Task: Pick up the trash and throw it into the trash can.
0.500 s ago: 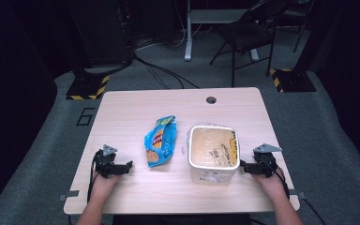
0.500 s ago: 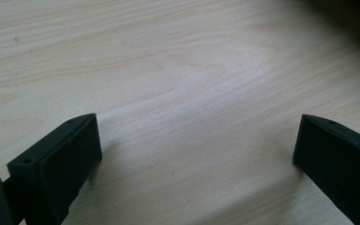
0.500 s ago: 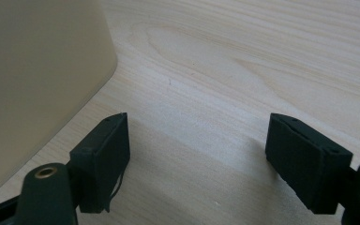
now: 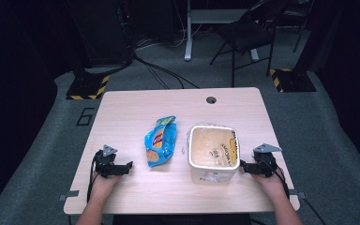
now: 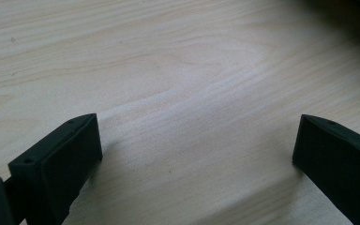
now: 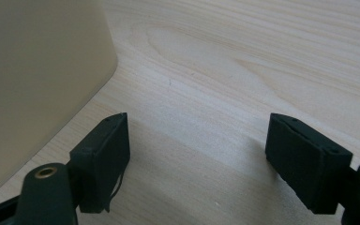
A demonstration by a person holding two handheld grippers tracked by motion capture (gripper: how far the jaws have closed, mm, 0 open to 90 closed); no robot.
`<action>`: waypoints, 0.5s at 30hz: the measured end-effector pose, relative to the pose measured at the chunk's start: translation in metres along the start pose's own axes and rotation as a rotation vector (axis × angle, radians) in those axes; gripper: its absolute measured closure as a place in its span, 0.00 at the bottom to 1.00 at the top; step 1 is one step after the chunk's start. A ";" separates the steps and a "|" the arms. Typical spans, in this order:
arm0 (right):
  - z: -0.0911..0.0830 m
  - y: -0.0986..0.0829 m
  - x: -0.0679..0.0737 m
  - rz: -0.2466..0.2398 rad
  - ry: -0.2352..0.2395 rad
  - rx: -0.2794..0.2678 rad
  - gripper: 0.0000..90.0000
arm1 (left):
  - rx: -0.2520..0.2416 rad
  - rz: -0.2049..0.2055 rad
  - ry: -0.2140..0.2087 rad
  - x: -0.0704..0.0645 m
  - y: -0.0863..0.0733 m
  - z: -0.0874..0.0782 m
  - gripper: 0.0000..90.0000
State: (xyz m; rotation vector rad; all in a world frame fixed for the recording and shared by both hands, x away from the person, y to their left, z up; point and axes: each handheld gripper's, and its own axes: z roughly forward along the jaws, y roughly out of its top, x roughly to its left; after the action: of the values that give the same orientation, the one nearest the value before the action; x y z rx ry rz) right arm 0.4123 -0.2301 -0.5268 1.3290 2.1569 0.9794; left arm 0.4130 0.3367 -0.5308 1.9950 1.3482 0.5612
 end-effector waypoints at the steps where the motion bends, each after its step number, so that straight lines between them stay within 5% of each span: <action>1: 0.000 0.000 0.000 0.000 0.000 0.000 0.24 | -0.002 -0.002 -0.001 0.000 0.000 0.000 0.02; 15: 0.000 0.000 0.000 -0.001 0.002 0.001 0.24 | 0.026 -0.017 0.011 -0.004 0.006 -0.014 0.26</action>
State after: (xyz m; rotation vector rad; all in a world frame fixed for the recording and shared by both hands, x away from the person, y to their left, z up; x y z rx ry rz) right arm 0.4124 -0.2303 -0.5268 1.3276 2.1591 0.9801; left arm 0.4061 0.3356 -0.5165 2.0017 1.3846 0.5496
